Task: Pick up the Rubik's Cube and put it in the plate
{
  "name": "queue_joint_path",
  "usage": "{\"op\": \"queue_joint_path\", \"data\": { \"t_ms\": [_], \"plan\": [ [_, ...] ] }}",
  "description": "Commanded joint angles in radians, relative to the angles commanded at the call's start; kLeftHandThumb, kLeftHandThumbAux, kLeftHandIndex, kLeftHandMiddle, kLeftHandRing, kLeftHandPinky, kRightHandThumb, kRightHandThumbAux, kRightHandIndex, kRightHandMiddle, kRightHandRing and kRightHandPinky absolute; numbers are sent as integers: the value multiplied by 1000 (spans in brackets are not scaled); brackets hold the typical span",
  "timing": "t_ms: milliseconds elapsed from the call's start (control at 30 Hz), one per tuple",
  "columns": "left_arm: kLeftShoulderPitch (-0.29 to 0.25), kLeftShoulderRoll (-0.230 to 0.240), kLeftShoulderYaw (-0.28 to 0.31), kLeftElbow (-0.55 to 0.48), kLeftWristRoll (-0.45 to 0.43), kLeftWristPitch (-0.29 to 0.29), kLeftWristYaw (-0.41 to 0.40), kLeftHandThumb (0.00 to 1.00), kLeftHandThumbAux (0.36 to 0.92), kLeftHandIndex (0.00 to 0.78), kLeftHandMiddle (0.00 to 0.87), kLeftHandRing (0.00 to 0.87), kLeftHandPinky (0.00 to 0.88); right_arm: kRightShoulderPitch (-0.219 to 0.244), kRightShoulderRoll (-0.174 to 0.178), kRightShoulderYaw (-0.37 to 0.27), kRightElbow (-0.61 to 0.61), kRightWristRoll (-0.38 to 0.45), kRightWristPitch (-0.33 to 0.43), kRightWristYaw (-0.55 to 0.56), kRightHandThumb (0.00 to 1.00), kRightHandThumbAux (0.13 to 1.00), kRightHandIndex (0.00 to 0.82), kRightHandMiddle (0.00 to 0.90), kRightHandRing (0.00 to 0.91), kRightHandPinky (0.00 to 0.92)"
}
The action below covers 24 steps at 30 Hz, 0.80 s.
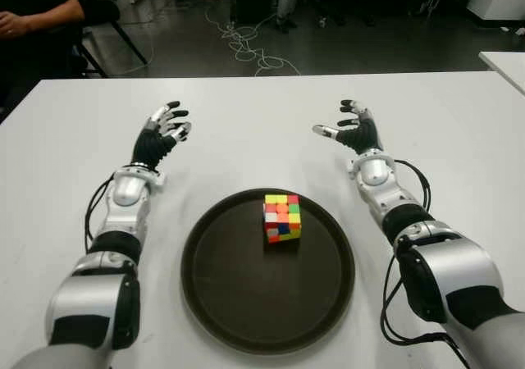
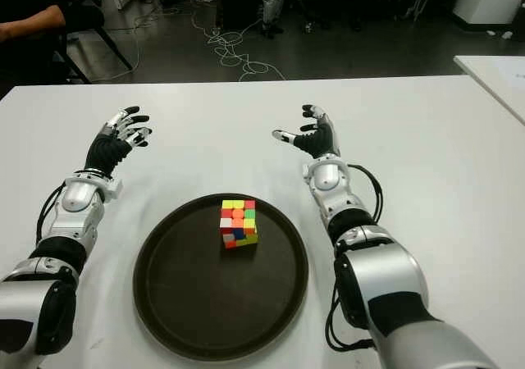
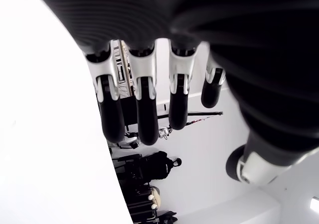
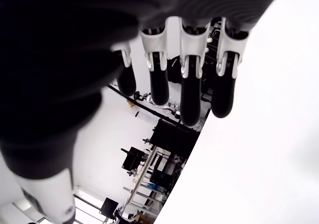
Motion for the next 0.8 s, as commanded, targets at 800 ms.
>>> {"op": "queue_joint_path", "data": {
  "t_ms": [800],
  "plan": [
    [20, 6, -2, -11, 11, -15, 21, 157, 597, 132, 213, 260, 314, -1, -22, -103, -33, 109, -49, 63, 0, 769, 247, 289, 339, 408]
  ]
}}
